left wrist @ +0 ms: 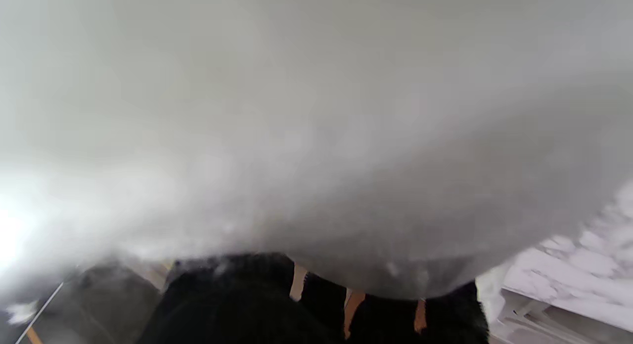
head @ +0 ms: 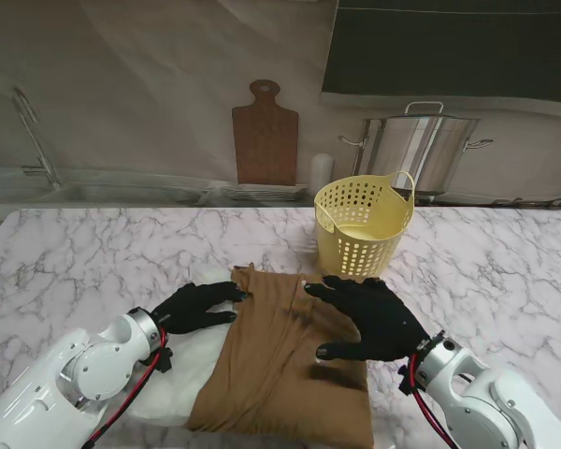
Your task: Remove the pillowcase from the pillow and put it in the laundry basket
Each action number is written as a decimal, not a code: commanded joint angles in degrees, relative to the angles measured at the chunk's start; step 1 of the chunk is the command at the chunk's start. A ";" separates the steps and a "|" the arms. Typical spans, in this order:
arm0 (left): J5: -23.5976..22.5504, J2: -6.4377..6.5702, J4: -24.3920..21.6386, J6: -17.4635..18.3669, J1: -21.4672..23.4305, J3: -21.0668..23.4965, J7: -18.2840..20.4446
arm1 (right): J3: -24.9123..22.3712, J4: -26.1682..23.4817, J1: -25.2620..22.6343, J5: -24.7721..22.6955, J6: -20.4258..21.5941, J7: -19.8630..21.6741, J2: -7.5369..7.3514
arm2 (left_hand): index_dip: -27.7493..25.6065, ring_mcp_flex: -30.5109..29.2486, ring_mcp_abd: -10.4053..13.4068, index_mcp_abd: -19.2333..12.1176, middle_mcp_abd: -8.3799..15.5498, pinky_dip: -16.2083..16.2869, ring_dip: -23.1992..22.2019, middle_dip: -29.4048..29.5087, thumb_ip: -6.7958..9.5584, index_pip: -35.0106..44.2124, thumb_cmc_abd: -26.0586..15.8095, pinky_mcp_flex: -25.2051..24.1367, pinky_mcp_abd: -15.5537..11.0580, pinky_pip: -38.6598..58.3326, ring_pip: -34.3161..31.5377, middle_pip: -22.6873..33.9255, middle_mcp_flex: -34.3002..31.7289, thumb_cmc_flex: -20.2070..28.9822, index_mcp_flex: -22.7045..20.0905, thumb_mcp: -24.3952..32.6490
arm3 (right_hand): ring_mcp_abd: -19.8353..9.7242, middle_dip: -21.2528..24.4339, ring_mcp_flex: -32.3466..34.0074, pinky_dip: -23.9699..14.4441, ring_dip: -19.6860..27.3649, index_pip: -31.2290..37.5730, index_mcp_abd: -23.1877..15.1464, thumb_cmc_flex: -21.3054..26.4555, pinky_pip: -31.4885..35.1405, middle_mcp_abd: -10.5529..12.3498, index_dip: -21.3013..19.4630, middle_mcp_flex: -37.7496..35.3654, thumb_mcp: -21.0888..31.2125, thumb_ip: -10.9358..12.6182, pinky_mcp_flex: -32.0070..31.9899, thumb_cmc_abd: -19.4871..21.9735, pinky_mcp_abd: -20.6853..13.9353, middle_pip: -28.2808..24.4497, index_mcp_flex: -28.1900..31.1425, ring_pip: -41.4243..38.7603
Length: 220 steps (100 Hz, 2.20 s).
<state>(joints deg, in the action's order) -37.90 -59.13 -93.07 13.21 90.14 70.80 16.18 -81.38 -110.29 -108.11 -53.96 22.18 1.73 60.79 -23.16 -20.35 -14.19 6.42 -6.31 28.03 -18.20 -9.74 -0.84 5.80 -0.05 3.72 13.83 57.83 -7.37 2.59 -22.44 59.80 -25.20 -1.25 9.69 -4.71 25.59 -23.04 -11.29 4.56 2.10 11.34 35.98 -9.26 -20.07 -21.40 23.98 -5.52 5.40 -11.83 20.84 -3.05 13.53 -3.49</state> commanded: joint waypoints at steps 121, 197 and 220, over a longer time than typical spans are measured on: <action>3.09 -0.24 2.62 -1.29 -1.96 -3.33 0.67 | 9.92 5.37 -0.21 13.38 -10.40 -0.57 0.78 | 1.90 1.26 0.91 -0.98 -0.42 0.54 0.29 0.83 -0.49 -0.79 -2.60 -0.41 -2.37 -27.54 -1.19 -0.80 3.67 -0.07 3.32 -0.73 | -12.59 -20.23 50.21 -10.70 -27.43 30.98 -19.59 45.32 52.52 4.86 -3.56 -37.46 35.50 -7.15 49.81 -13.74 -8.80 -30.66 16.70 -53.70; -15.55 0.53 4.24 2.57 -0.54 5.88 -3.78 | 3.31 1.78 6.48 53.26 -17.94 23.68 -0.64 | 5.68 1.03 3.57 -3.96 1.13 0.07 1.51 3.05 0.20 -4.47 0.30 0.72 -0.76 -29.53 -0.34 -2.15 7.45 13.24 6.94 0.38 | -14.53 -39.60 50.15 -9.90 -29.48 37.68 -9.69 47.49 55.39 1.77 -13.30 -38.57 40.87 -8.53 55.33 -18.55 -6.37 -41.43 38.01 -65.75; -22.95 2.30 5.27 1.95 -2.95 5.04 5.45 | 2.55 2.34 7.55 54.05 -18.73 23.48 -0.42 | 10.16 4.62 4.87 -2.90 -1.02 -1.27 3.11 5.15 4.23 -6.56 7.67 -0.32 -2.90 -31.45 0.75 -2.94 14.43 7.19 13.18 1.66 | -14.25 -39.61 50.10 -9.85 -29.27 37.31 -9.56 47.61 54.98 1.70 -13.96 -38.57 40.42 -8.51 54.90 -18.36 -6.14 -40.89 38.24 -65.27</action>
<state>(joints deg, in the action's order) -59.17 -57.52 -88.43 15.48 87.66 76.14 20.88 -78.51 -107.92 -100.96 -0.15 3.89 25.38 60.26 -14.72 -17.58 -10.71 3.68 -6.46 27.78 -16.46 -5.66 1.66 0.36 5.56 4.40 11.69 54.78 -7.44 0.47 -11.20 67.38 -14.78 -0.34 6.79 -41.98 71.75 -34.35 -38.00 36.24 -5.70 47.52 92.27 -11.48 -30.85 -54.99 49.33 -17.88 59.39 -36.67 16.63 -37.22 47.49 -65.35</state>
